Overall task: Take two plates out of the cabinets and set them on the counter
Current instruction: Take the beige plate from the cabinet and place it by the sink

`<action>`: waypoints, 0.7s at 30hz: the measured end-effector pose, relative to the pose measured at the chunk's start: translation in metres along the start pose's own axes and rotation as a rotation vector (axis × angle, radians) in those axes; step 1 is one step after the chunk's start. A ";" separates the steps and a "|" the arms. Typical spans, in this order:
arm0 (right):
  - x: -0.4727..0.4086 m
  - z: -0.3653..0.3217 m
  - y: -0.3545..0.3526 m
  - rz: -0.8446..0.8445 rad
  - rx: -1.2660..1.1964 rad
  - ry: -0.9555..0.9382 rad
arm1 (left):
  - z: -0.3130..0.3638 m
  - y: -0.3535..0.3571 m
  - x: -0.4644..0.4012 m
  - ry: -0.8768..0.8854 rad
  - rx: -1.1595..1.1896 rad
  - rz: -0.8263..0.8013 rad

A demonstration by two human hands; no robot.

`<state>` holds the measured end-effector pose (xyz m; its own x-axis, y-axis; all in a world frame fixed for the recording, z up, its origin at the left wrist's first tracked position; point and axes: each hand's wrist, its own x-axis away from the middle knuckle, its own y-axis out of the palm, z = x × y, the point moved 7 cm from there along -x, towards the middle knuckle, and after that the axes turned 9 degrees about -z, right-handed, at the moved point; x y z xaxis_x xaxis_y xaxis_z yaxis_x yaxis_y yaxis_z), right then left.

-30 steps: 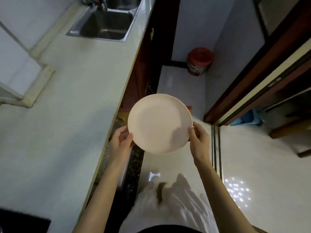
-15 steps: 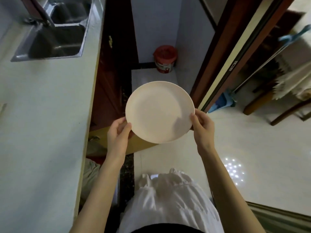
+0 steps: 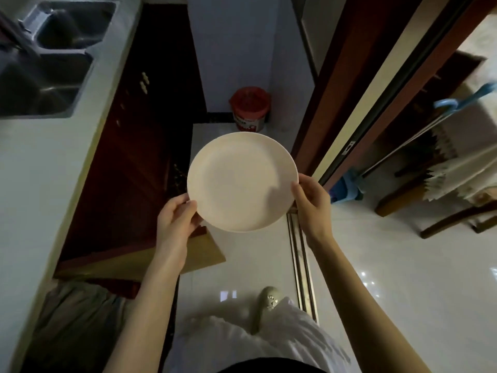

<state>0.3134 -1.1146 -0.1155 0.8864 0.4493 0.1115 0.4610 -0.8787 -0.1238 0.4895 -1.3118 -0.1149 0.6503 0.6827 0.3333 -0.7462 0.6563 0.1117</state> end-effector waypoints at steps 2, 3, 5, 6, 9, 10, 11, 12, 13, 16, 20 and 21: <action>-0.029 -0.006 -0.008 -0.034 0.017 -0.010 | 0.008 0.017 -0.015 0.004 -0.012 0.016; -0.041 -0.008 -0.010 -0.050 0.020 -0.016 | 0.012 0.023 -0.022 0.009 -0.006 0.028; -0.064 -0.011 -0.010 -0.080 0.017 -0.019 | 0.019 0.032 -0.035 0.015 0.004 0.055; -0.076 -0.012 -0.010 -0.088 0.015 -0.015 | 0.022 0.036 -0.042 0.016 -0.008 0.067; -0.112 -0.014 -0.005 -0.133 0.015 -0.009 | 0.031 0.042 -0.067 0.018 -0.023 0.109; -0.124 -0.015 -0.002 -0.152 0.022 -0.012 | 0.033 0.042 -0.077 0.019 -0.017 0.123; -0.135 -0.016 0.002 -0.166 0.030 -0.020 | 0.036 0.044 -0.086 0.022 -0.008 0.131; -0.147 -0.018 0.006 -0.179 0.034 -0.028 | 0.038 0.045 -0.096 0.024 0.002 0.139; -0.160 -0.020 0.011 -0.191 0.035 -0.035 | 0.041 0.045 -0.108 0.023 0.011 0.147; -0.203 -0.023 0.029 -0.220 0.028 -0.047 | 0.049 0.044 -0.147 0.025 0.030 0.154; -0.260 -0.032 0.067 -0.254 0.020 -0.035 | 0.066 0.032 -0.202 0.032 0.044 0.187; -0.273 -0.035 0.077 -0.260 0.014 -0.035 | 0.071 0.027 -0.215 0.028 0.043 0.200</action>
<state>0.1058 -1.3105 -0.1207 0.7388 0.6653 0.1072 0.6739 -0.7307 -0.1095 0.3198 -1.4640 -0.1166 0.4920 0.8069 0.3270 -0.8657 0.4931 0.0856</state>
